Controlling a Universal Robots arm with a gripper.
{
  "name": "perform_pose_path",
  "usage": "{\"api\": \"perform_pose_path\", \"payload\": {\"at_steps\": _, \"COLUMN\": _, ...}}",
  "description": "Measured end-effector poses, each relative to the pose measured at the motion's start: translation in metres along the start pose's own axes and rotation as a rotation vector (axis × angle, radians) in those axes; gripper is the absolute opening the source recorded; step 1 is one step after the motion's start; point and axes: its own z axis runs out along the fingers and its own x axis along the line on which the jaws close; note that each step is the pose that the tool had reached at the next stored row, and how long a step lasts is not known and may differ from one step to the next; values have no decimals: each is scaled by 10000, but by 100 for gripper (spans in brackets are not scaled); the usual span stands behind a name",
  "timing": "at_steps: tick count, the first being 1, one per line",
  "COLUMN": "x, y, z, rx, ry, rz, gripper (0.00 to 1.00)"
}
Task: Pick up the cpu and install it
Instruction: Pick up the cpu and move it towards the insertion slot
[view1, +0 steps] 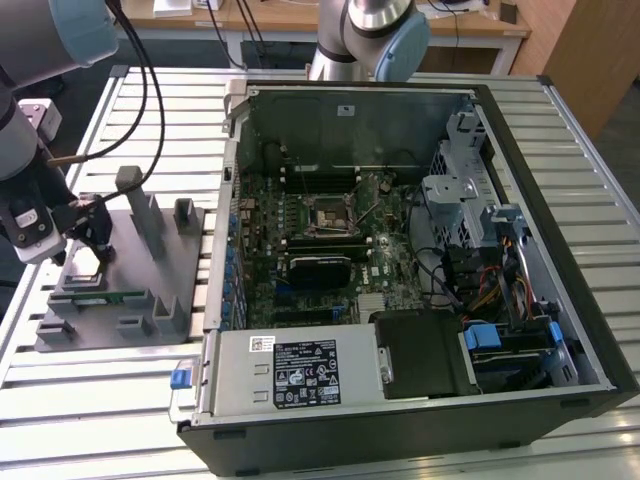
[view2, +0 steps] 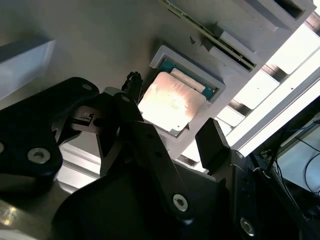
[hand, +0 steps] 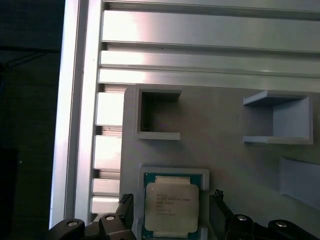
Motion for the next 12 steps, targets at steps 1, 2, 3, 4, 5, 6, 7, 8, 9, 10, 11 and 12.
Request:
{"api": "perform_pose_path", "payload": {"at_steps": 1, "x": 0, "y": 0, "z": 9, "rx": 0, "ry": -1, "rz": 0, "gripper": 70}}
{"api": "perform_pose_path", "payload": {"at_steps": 2, "x": 0, "y": -1, "z": 16, "rx": 0, "ry": 0, "rz": 1, "gripper": 70}}
{"api": "perform_pose_path", "payload": {"at_steps": 3, "x": 1, "y": -2, "z": 21, "rx": 1, "ry": 1, "rz": 0, "gripper": 70}}
{"api": "perform_pose_path", "payload": {"at_steps": 4, "x": 1, "y": -2, "z": 25, "rx": 1, "ry": 1, "rz": 0, "gripper": 69}}
{"api": "perform_pose_path", "payload": {"at_steps": 5, "x": 2, "y": -2, "z": 27, "rx": 1, "ry": 2, "rz": 1, "gripper": 69}}
{"api": "perform_pose_path", "payload": {"at_steps": 6, "x": 2, "y": -2, "z": 30, "rx": 0, "ry": 1, "rz": 1, "gripper": 62}}
{"api": "perform_pose_path", "payload": {"at_steps": 7, "x": 2, "y": -2, "z": 32, "rx": 1, "ry": 1, "rz": 0, "gripper": 62}}
{"api": "perform_pose_path", "payload": {"at_steps": 8, "x": 2, "y": -2, "z": 35, "rx": 1, "ry": 0, "rz": 0, "gripper": 62}}
{"api": "perform_pose_path", "payload": {"at_steps": 9, "x": 2, "y": -2, "z": 38, "rx": 0, "ry": 0, "rz": 0, "gripper": 62}}
{"api": "perform_pose_path", "payload": {"at_steps": 10, "x": 2, "y": -3, "z": 43, "rx": -1, "ry": -2, "rz": 0, "gripper": 62}}
{"api": "perform_pose_path", "payload": {"at_steps": 11, "x": 2, "y": -3, "z": 47, "rx": 0, "ry": -1, "rz": 0, "gripper": 62}}
{"api": "perform_pose_path", "payload": {"at_steps": 12, "x": 3, "y": -3, "z": 49, "rx": 0, "ry": 1, "rz": 1, "gripper": 62}}
